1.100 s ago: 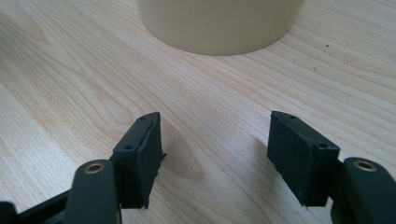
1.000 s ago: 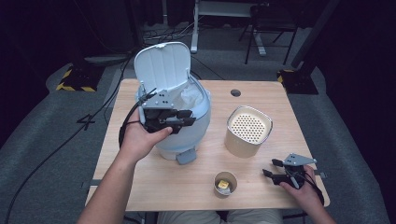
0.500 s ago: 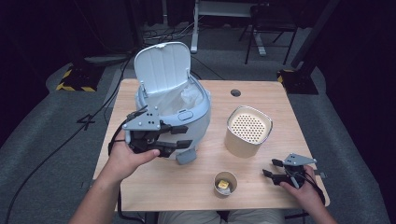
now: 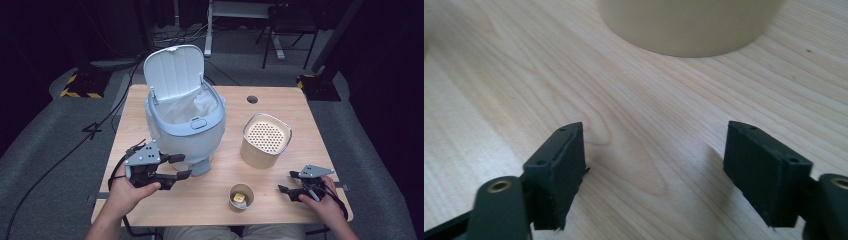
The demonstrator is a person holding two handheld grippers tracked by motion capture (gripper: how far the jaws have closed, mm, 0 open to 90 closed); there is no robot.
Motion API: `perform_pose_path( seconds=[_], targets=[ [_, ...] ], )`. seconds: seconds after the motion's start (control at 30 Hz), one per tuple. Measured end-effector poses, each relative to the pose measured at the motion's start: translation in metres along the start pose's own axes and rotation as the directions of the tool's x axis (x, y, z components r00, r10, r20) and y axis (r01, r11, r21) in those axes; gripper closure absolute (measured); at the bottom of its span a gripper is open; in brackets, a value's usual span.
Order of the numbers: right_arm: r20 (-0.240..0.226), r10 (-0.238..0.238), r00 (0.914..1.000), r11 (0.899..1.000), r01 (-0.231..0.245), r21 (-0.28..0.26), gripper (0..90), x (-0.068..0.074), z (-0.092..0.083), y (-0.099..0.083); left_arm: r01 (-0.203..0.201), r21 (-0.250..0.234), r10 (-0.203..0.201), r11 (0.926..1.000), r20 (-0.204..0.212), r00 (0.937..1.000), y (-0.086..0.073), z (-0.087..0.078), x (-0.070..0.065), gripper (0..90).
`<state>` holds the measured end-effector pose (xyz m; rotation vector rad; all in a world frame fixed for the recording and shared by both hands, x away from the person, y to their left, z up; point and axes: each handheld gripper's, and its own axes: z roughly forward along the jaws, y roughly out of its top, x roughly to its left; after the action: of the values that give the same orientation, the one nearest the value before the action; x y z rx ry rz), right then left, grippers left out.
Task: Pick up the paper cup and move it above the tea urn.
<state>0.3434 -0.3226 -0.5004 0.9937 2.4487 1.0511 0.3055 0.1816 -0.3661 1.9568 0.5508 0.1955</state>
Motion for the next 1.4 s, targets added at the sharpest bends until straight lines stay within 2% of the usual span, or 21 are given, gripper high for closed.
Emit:
perform_pose_path(
  seconds=[0.07, 0.13, 0.17, 0.33, 0.43, 0.53, 0.63, 0.67, 0.7, 0.77, 0.8, 0.83, 0.9, 0.93, 1.0, 1.03, 1.07, 1.3, 1.33, 1.37, 1.4],
  targets=[
    [-0.017, -0.018, 0.9997, 1.000, 0.018, 0.011, 26.2, 0.002, 0.000, 0.002, 0.050, 0.000, -0.050, 0.9988, -0.027, 0.9984, -0.013, 0.005, 0.002, 41.6],
    [-0.040, -0.033, 0.9986, 0.999, 0.034, 0.029, 26.2, 0.004, -0.001, 0.003, 0.056, 0.000, -0.056, 0.9984, -0.036, 0.9978, -0.017, 0.006, 0.004, 39.6],
    [-0.051, -0.039, 0.9979, 0.999, 0.041, 0.035, 25.9, 0.006, -0.002, 0.004, 0.090, 0.020, -0.089, 0.9957, -0.034, 0.9954, -0.029, 0.013, 0.008, 40.5],
    [-0.071, -0.047, 0.9964, 0.998, 0.050, 0.040, 25.5, 0.009, -0.004, 0.008, 0.101, 0.064, -0.097, 0.9928, -0.062, 0.9933, -0.041, 0.021, 0.012, 38.5],
    [-0.083, -0.036, 0.9959, 0.998, 0.040, 0.042, 26.0, 0.012, -0.008, 0.009, 0.092, 0.133, -0.075, 0.9868, -0.125, 0.9893, -0.052, 0.031, 0.015, 35.3],
    [-0.085, -0.043, 0.9955, 0.998, 0.047, 0.052, 26.1, 0.011, -0.009, 0.008, 0.105, 0.157, -0.082, 0.9820, -0.144, 0.9861, -0.057, 0.035, 0.016, 32.1],
    [-0.081, -0.047, 0.9956, 0.998, 0.050, 0.046, 24.1, 0.011, -0.012, 0.008, 0.107, 0.210, -0.073, 0.9718, -0.165, 0.9836, -0.067, 0.045, 0.020, 29.9],
    [-0.081, -0.049, 0.9955, 0.998, 0.052, 0.043, 23.4, 0.011, -0.013, 0.009, 0.107, 0.210, -0.073, 0.9718, -0.165, 0.9836, -0.067, 0.045, 0.020, 29.3],
    [-0.084, -0.050, 0.9952, 0.998, 0.053, 0.037, 22.5, 0.013, -0.014, 0.010, 0.113, 0.234, -0.073, 0.9655, -0.173, 0.9822, -0.071, 0.049, 0.021, 28.5],
    [-0.088, -0.060, 0.9943, 0.997, 0.063, 0.032, 21.7, 0.015, -0.015, 0.011, 0.117, 0.255, -0.071, 0.9598, -0.180, 0.9810, -0.075, 0.054, 0.021, 27.5],
    [-0.088, -0.060, 0.9943, 0.997, 0.063, 0.032, 21.7, 0.015, -0.015, 0.011, 0.117, 0.255, -0.071, 0.9598, -0.180, 0.9810, -0.075, 0.054, 0.021, 27.2],
    [-0.092, -0.071, 0.9932, 0.997, 0.074, 0.025, 21.1, 0.018, -0.016, 0.012, 0.118, 0.280, -0.066, 0.9528, -0.187, 0.9801, -0.080, 0.058, 0.022, 26.4],
    [-0.096, -0.076, 0.9925, 0.997, 0.078, 0.022, 20.3, 0.020, -0.017, 0.014, 0.119, 0.300, -0.060, 0.9467, -0.198, 0.9783, -0.083, 0.061, 0.024, 25.4],
    [-0.097, -0.080, 0.9920, 0.996, 0.082, 0.017, 20.3, 0.022, -0.018, 0.015, 0.117, 0.320, -0.050, 0.9402, -0.211, 0.9763, -0.086, 0.063, 0.024, 25.2],
    [-0.100, -0.085, 0.9913, 0.996, 0.086, 0.009, 19.9, 0.025, -0.019, 0.018, 0.115, 0.330, -0.043, 0.9371, -0.216, 0.9754, -0.087, 0.065, 0.024, 24.6],
    [-0.107, -0.087, 0.9905, 0.996, 0.088, 0.005, 19.5, 0.027, -0.019, 0.019, 0.113, 0.357, -0.028, 0.9271, -0.236, 0.9715, -0.091, 0.068, 0.024, 23.7],
    [-0.112, -0.090, 0.9896, 0.996, 0.091, 0.002, 19.5, 0.028, -0.019, 0.020, 0.111, 0.369, -0.022, 0.9228, -0.238, 0.9709, -0.092, 0.069, 0.025, 23.3],
    [-0.134, -0.132, 0.9821, 0.991, 0.136, 0.017, 19.2, 0.036, -0.020, 0.025, 0.116, 0.402, -0.002, 0.9084, -0.272, 0.9622, -0.099, 0.069, 0.028, 21.7],
    [-0.138, -0.134, 0.9813, 0.990, 0.139, 0.023, 19.3, 0.037, -0.020, 0.025, 0.116, 0.402, -0.002, 0.9084, -0.272, 0.9622, -0.099, 0.069, 0.028, 21.2],
    [-0.144, -0.132, 0.9808, 0.990, 0.137, 0.026, 19.2, 0.038, -0.020, 0.026, 0.121, 0.421, 0.011, 0.8991, -0.297, 0.9548, -0.102, 0.069, 0.029, 20.8],
    [-0.146, -0.133, 0.9803, 0.990, 0.138, 0.024, 19.1, 0.038, -0.020, 0.026, 0.127, 0.413, 0.002, 0.9018, -0.300, 0.9541, -0.103, 0.069, 0.031, 20.1]
  ],
)
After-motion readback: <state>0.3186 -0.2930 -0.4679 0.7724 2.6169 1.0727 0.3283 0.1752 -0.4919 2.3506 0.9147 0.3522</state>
